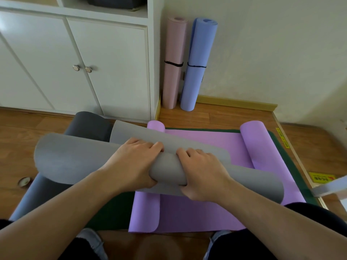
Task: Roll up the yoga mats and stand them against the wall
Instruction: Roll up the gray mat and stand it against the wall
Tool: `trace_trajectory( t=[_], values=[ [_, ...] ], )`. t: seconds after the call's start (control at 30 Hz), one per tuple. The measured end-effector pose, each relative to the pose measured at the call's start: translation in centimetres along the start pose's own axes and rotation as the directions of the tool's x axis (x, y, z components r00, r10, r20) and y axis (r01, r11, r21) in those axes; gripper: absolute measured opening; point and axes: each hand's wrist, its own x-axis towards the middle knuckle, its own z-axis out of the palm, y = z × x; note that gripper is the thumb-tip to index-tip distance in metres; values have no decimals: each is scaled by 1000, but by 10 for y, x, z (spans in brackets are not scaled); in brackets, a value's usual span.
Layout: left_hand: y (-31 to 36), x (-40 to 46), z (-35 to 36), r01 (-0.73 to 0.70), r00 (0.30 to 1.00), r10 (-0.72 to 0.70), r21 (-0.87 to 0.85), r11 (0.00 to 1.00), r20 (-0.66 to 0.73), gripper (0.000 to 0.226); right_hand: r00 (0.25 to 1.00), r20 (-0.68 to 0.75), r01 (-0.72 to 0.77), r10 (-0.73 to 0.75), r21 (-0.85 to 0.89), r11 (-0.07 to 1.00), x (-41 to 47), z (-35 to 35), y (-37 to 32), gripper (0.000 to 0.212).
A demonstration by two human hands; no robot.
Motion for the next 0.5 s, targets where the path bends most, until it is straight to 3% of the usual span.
trace_trajectory(
  t=[0.13, 0.2, 0.3, 0.4, 0.5],
  values=[
    [11, -1, 10, 64, 997, -56, 181, 981, -48, 90, 999, 5, -34, 34, 28, 999, 3, -6, 5, 69],
    [13, 1, 15, 76, 997, -67, 210, 975, -49, 92, 999, 9, -38, 38, 60, 997, 2, -5, 6, 68],
    [8, 4, 15, 68, 996, -59, 137, 988, -69, 80, 1000, -10, -14, 15, 60, 998, 0, -1, 4, 76],
    [2, 4, 5, 69, 998, -69, 19, 997, -1, 69, 1000, 6, -27, 27, -11, 1000, 0, 1, 6, 96],
    [-2, 1, -1, 46, 997, -42, -56, 997, 71, 61, 1000, 10, -9, 10, -22, 1000, 0, 5, 4, 81]
  ],
)
